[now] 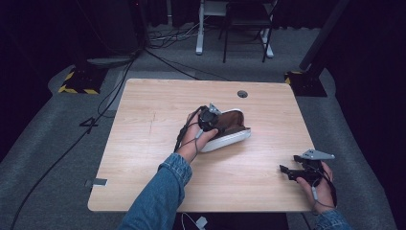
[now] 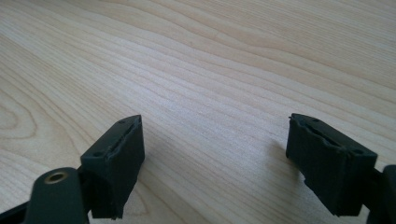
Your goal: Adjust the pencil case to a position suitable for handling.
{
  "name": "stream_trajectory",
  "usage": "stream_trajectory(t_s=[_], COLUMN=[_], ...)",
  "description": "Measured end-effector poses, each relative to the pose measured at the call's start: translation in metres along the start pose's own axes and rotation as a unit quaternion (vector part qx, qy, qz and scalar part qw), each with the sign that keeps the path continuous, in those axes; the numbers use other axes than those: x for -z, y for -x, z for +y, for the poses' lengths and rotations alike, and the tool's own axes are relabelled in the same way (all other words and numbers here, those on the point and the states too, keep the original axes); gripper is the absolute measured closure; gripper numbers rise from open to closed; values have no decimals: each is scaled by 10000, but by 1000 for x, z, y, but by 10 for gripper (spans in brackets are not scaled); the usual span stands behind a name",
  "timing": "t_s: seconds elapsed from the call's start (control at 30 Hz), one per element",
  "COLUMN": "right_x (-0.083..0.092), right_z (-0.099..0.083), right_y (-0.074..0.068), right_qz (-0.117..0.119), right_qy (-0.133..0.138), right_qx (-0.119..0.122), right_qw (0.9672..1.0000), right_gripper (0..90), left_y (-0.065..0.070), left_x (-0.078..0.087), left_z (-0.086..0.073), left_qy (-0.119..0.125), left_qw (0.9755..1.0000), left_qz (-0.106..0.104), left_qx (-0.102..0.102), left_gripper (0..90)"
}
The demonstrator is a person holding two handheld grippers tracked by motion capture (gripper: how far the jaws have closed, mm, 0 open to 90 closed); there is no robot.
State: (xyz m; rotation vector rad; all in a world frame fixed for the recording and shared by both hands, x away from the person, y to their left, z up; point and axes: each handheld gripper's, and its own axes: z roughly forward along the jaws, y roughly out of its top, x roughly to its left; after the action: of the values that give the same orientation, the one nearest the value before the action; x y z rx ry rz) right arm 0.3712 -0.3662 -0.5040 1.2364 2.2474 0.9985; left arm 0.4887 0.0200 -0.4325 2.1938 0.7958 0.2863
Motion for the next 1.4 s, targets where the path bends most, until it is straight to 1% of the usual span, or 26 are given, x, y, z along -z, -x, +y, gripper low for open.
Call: stream_trajectory(t_s=[0.07, 0.1, 0.23, 0.27, 0.3, 0.33, 0.43, 0.53, 0.57, 0.6, 0.63, 0.67, 0.7, 0.73, 0.77, 0.87, 0.9, 0.97, 1.0, 1.07, 1.13, 1.23, 1.33, 1.4], right_x=[0, 0, 0, 0, 0, 0, 0, 0, 0, 0, 0, 0, 0, 0, 0, 0, -2, -3, -4, -5, -5, -5, -5, -5], right_z=[0, 0, 0, 0, 0, 0, 0, 0, 0, 0, 0, 0, 0, 0, 0, 0, 2, 3, 3, 4, 4, 4, 4, 4], right_y=[0, 0, 0, 0, 0, 0, 0, 0, 0, 0, 0, 0, 0, 0, 0, 0, 0, -2, -2, -3, -3, -3, -4, -4], right_qz=[0, -1, -3, -2, -2, -1, -5, -10, -10, -10, -7, -7, -10, -6, -6, 2, 5, 4, -2, -1, -8, -8, -15, -14], right_qy=[0, 0, -1, -1, -1, -1, -2, -5, -4, -4, -3, -2, -5, -3, -3, -4, -9, -18, -20, -27, -23, -24, -19, -18], right_qx=[2, 0, -1, -2, -2, -2, 2, 6, 7, 7, 2, 3, 6, 1, 1, 11, 5, 9, 12, 23, 21, 20, 25, 26], right_qw=[10000, 10000, 10000, 10000, 10000, 10000, 10000, 10000, 10000, 10000, 10000, 10000, 10000, 10000, 10000, 10000, 10000, 10000, 10000, 10000, 10000, 10000, 10000, 10000], right_gripper=[200, 200, 200, 200, 200, 200, 200, 200, 200, 200, 199, 200, 200, 200, 200, 198, 187, 175, 169, 166, 164, 164, 163, 163], left_y=[1, 3, 7, 8, 8, 9, 14, 16, 18, 18, 19, 21, 22, 26, 26, 30, 32, 33, 33, 33, 32, 30, 27, 25], left_x=[2, 7, 20, 25, 25, 32, 46, 60, 64, 64, 70, 75, 79, 88, 88, 99, 106, 112, 112, 119, 125, 135, 145, 152], left_z=[1, 3, 5, 5, 5, 5, 4, 2, 1, 1, 1, 0, -1, -3, -3, -5, -8, -12, -12, -17, -21, -29, -37, -42], left_qy=[38, 120, 297, 322, 322, 385, 471, 549, 592, 592, 630, 680, 708, 752, 752, 802, 851, 851, 851, 847, 869, 883, 870, 852], left_qw=[10000, 9999, 9996, 9995, 9995, 9993, 9989, 9985, 9982, 9982, 9980, 9977, 9975, 9971, 9971, 9967, 9963, 9964, 9964, 9964, 9962, 9960, 9960, 9960], left_qz=[-1, 14, -14, -11, -11, -2, -24, -6, -15, -15, 16, 4, -2, -11, -11, 0, 25, 39, 39, 49, 70, 99, 181, 286], left_qx=[-6, -25, 26, 16, 16, -14, -7, -73, -42, -42, -58, -21, -38, -76, -76, -95, -74, -49, -49, -28, -38, 1, 22, 2], left_gripper=[432, 416, 375, 367, 359, 352, 347, 337, 331, 326, 326, 324, 319, 315, 314, 310, 305, 300, 299, 297, 292, 286, 279, 273])
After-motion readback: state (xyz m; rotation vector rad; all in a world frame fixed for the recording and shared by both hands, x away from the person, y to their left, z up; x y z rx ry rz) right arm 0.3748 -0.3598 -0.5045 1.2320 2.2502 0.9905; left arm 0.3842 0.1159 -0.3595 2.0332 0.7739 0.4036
